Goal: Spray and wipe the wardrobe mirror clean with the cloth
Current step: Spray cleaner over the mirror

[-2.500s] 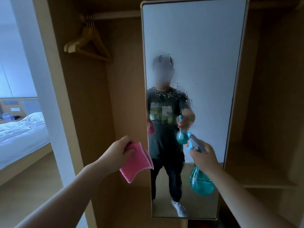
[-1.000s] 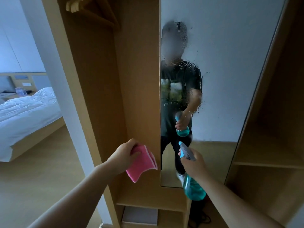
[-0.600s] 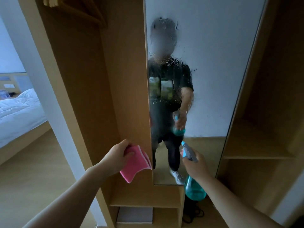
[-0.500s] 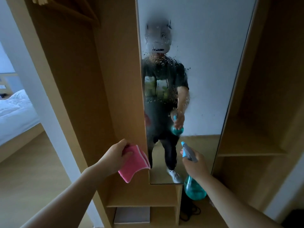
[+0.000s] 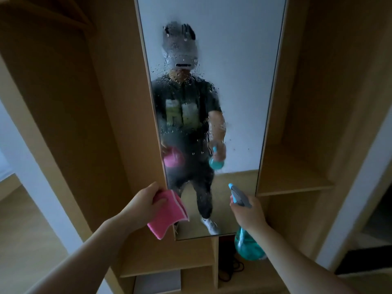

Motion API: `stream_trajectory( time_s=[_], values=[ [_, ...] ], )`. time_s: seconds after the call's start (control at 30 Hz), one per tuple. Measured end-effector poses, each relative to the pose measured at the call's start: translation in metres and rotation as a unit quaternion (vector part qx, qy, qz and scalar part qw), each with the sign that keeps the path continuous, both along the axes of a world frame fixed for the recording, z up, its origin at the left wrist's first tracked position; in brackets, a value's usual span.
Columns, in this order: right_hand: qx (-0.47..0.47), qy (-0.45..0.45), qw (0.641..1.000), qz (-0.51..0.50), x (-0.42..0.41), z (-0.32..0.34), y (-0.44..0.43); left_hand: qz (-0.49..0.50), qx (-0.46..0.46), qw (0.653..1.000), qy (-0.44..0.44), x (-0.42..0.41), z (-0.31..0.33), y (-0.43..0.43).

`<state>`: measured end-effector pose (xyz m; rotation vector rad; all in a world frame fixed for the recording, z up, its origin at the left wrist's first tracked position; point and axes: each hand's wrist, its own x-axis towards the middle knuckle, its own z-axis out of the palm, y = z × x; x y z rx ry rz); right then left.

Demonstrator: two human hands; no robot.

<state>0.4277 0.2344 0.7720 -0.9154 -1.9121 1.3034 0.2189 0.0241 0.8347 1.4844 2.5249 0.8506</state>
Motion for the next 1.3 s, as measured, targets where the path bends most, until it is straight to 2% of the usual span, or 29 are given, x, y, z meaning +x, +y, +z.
stream_trajectory(
  time_s=[0.13,0.73,1.3],
  values=[
    [-0.038,0.007,0.999,-0.01,0.01,0.0,0.007,-0.009,-0.016,1.0,0.001,0.006,0.002,0.007],
    [-0.074,0.018,0.994,-0.083,0.057,-0.007,0.034,-0.047,-0.019,0.999,0.004,0.031,0.001,0.036],
    [-0.069,-0.029,0.996,-0.053,0.07,-0.021,0.033,-0.051,-0.033,0.998,-0.012,0.035,-0.013,0.035]
  ],
)
